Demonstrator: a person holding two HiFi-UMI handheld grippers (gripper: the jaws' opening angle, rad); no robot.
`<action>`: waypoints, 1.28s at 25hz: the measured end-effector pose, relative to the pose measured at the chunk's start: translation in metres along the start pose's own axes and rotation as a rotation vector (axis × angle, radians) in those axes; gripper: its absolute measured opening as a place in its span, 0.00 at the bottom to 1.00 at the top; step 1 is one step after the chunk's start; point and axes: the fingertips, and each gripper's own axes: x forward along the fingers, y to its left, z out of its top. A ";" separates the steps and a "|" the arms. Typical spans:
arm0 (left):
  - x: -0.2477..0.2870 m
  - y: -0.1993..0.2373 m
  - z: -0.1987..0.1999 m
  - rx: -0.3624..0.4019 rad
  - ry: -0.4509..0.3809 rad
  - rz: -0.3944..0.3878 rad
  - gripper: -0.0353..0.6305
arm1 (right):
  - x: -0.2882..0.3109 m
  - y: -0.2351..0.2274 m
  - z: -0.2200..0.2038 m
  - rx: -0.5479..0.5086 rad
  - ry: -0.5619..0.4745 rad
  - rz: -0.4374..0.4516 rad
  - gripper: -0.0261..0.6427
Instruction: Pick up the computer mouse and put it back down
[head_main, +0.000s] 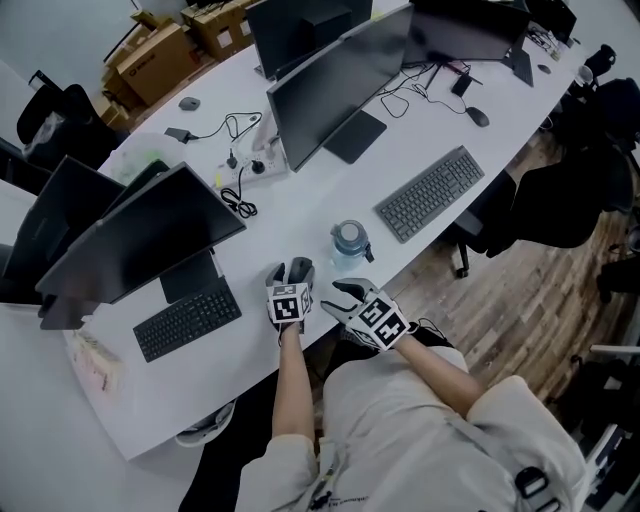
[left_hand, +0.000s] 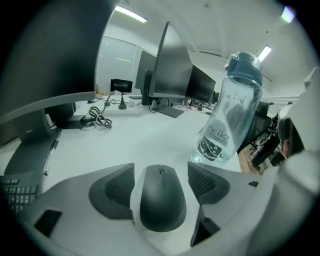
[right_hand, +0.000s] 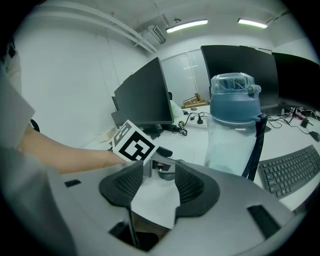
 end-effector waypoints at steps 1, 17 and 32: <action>0.003 -0.001 -0.003 0.014 0.018 0.001 0.53 | 0.000 0.001 0.000 -0.001 0.001 0.000 0.35; 0.028 0.006 -0.036 0.056 0.088 0.104 0.51 | -0.004 -0.002 -0.013 0.044 -0.004 -0.008 0.34; 0.029 0.003 -0.031 0.051 0.080 0.106 0.51 | -0.004 0.000 -0.010 0.087 -0.032 0.023 0.32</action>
